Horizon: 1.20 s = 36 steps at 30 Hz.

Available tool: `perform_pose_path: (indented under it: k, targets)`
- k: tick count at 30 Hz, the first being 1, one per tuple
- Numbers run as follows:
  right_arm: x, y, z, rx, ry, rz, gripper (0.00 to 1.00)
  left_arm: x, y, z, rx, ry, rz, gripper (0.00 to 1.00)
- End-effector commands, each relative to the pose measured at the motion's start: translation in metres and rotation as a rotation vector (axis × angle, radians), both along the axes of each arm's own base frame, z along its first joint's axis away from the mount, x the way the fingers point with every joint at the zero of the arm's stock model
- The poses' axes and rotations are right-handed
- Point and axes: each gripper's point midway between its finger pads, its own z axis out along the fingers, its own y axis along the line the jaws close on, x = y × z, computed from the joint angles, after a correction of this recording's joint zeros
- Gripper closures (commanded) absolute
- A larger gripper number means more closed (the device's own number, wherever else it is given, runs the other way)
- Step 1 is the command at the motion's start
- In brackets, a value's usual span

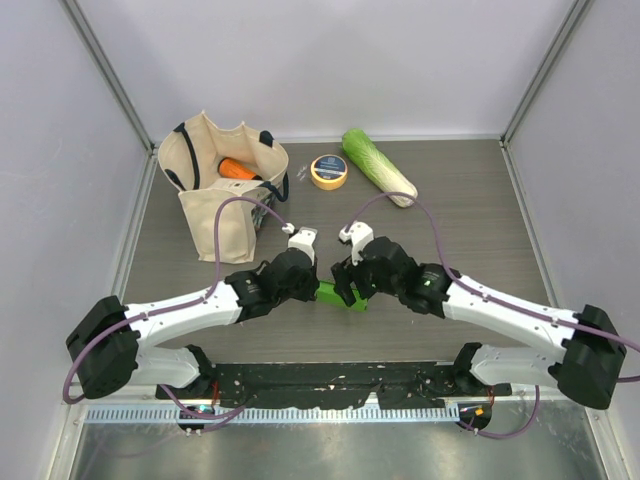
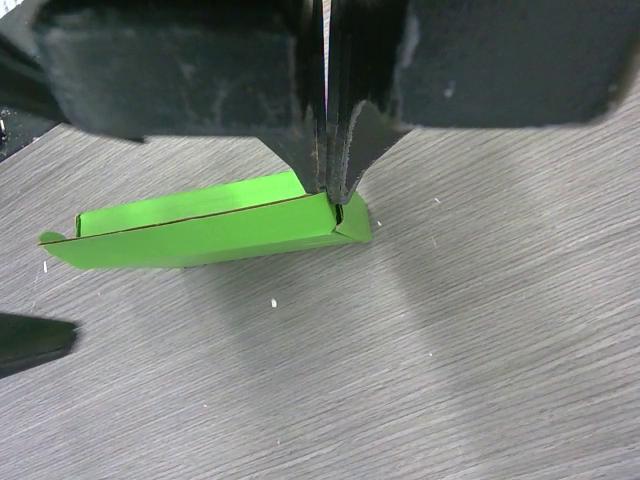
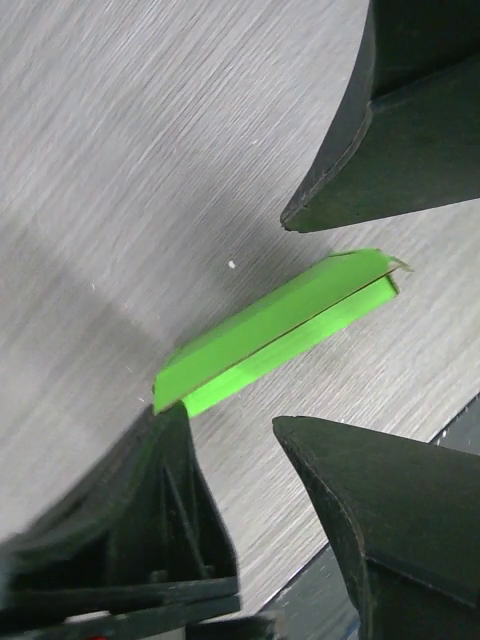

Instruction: Fold the paper box

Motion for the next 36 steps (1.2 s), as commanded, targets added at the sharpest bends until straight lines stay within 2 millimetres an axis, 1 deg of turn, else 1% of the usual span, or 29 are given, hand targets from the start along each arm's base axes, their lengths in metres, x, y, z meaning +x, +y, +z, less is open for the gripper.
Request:
perform_pose_path:
  k: [1, 2, 3, 4, 5, 6, 7, 8, 10, 11, 12, 13, 15, 18, 23, 28, 30, 34, 36]
  targets:
    - [0.010, -0.043, 0.043, 0.043, 0.050, -0.390, 0.22, -0.009, 0.010, -0.013, 0.063, 0.038, 0.003, 1.00]
    - [0.009, -0.045, 0.057, 0.098, 0.091, -0.477, 0.23, -0.008, 0.010, -0.012, 0.063, 0.037, 0.007, 1.00]
    - [0.004, -0.051, 0.057, 0.096, 0.123, -0.514, 0.26, -0.008, 0.010, -0.011, 0.062, 0.036, 0.005, 1.00]
    - [-0.004, -0.058, 0.051, 0.083, 0.165, -0.543, 0.28, -0.008, 0.010, -0.011, 0.062, 0.036, 0.005, 1.00]
    - [-0.016, -0.055, 0.044, 0.116, 0.231, -0.532, 0.33, -0.008, 0.009, -0.011, 0.060, 0.036, 0.004, 1.00]
    - [-0.022, -0.055, 0.039, 0.118, 0.257, -0.524, 0.45, -0.009, 0.008, -0.011, 0.060, 0.037, 0.001, 1.00]
    - [-0.025, -0.055, 0.036, 0.127, 0.271, -0.518, 0.49, -0.010, 0.007, -0.010, 0.058, 0.036, -0.003, 1.00]
    - [-0.030, -0.056, 0.025, 0.113, 0.287, -0.507, 0.51, -0.009, 0.007, -0.009, 0.057, 0.035, -0.002, 1.00]
    - [-0.029, -0.055, 0.025, 0.127, 0.268, -0.486, 0.57, -0.010, 0.006, -0.010, 0.062, 0.034, -0.005, 1.00]
    - [-0.030, -0.055, 0.021, 0.120, 0.266, -0.477, 0.60, -0.010, 0.006, -0.010, 0.063, 0.033, -0.009, 1.00]
    - [-0.030, -0.054, 0.019, 0.105, 0.260, -0.459, 0.67, -0.010, 0.006, -0.010, 0.065, 0.033, -0.008, 1.00]
    - [-0.029, -0.055, 0.016, 0.086, 0.255, -0.456, 0.69, -0.011, 0.006, -0.010, 0.067, 0.035, -0.009, 1.00]
    - [-0.032, -0.053, 0.011, 0.064, 0.257, -0.434, 0.69, -0.011, 0.007, -0.011, 0.072, 0.033, -0.007, 1.00]
    - [-0.029, -0.052, 0.001, 0.041, 0.242, -0.422, 0.65, -0.010, 0.008, -0.009, 0.073, 0.027, -0.005, 1.00]
    - [-0.024, -0.048, -0.007, 0.014, 0.228, -0.416, 0.65, -0.011, 0.006, -0.006, 0.070, 0.025, -0.008, 1.00]
    - [-0.021, -0.047, -0.010, -0.018, 0.210, -0.417, 0.71, -0.013, 0.005, -0.008, 0.074, 0.030, -0.012, 1.00]
    - [-0.021, -0.046, -0.011, -0.028, 0.206, -0.414, 0.72, -0.014, 0.005, -0.008, 0.075, 0.030, -0.016, 1.00]
    - [-0.019, -0.049, -0.013, -0.055, 0.191, -0.431, 0.73, -0.015, 0.004, -0.007, 0.073, 0.025, -0.018, 1.00]
    - [-0.019, -0.048, -0.012, -0.054, 0.193, -0.432, 0.79, -0.015, 0.003, -0.007, 0.073, 0.027, -0.021, 1.00]
